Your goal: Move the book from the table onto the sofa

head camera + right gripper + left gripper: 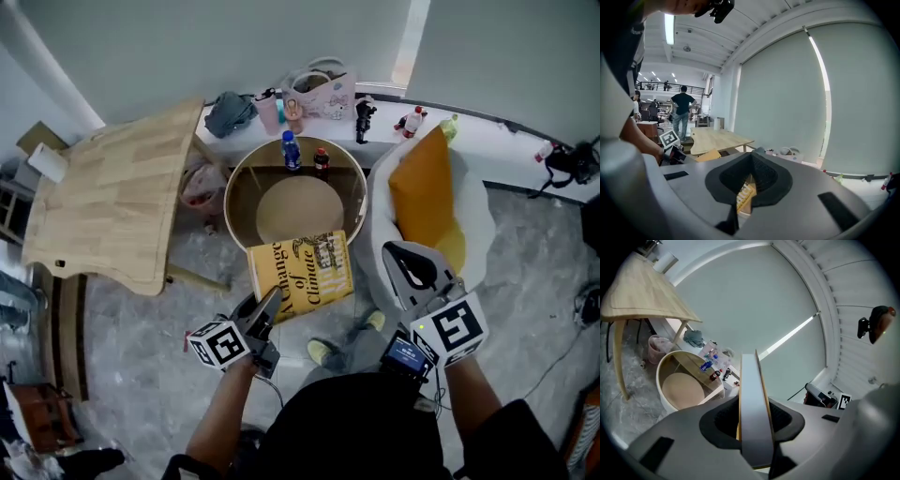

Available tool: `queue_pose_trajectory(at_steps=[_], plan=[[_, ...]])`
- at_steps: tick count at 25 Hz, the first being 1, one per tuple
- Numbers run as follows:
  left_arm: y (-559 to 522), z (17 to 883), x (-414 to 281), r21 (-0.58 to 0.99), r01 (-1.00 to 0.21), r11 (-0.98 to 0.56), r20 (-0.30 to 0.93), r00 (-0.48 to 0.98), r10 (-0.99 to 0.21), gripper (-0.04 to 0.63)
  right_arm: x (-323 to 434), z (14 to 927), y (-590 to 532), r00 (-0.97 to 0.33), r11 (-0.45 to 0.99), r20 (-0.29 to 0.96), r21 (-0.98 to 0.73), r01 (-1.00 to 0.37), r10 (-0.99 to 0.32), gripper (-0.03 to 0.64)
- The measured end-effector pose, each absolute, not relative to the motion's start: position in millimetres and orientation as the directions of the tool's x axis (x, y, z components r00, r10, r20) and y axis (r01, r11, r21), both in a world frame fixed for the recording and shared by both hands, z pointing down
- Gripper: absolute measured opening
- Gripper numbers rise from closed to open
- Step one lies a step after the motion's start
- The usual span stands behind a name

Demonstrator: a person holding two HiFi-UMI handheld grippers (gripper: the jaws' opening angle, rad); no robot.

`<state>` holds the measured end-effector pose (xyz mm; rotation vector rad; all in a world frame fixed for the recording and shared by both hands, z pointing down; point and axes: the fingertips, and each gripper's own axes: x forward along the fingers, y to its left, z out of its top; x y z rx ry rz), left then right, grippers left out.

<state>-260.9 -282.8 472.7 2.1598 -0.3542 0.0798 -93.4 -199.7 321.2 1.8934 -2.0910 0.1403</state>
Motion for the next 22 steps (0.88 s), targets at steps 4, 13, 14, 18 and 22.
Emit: queue_pose_trajectory(at_steps=[4,13,14,18,22], plan=[[-261.3,465.3,-209.3,0.787,-0.214,-0.578,0.176,0.977,-0.123,0.146,-51.2,311.6,-157.6,0.038,0.006,0.280,0.155,-0.988,-0.959,0.005],[-195.7,449.2,-65.8,0.769,-0.092,-0.633,0.191,0.977,0.090,0.146,68.8,301.3,-59.7,0.250,-0.219,0.216,0.158,-0.963,-0.944,0.005],[-189.1,447.2,-49.5,0.768,-0.090,-0.634,0.198,0.975,0.102,0.146,84.4,299.0,-51.0,0.266,-0.237,0.206,0.154,-0.959,-0.942,0.005],[-169.7,439.2,16.2,0.767,-0.068,-0.638,0.213,0.965,0.153,0.146,150.2,293.5,-18.8,0.330,-0.310,0.205,0.123,-0.943,-0.922,0.005],[-151.2,438.7,80.2,0.751,-0.059,-0.658,0.247,0.949,0.197,0.146,212.8,299.3,13.5,0.381,-0.370,0.218,0.091,-0.924,-0.898,0.005]])
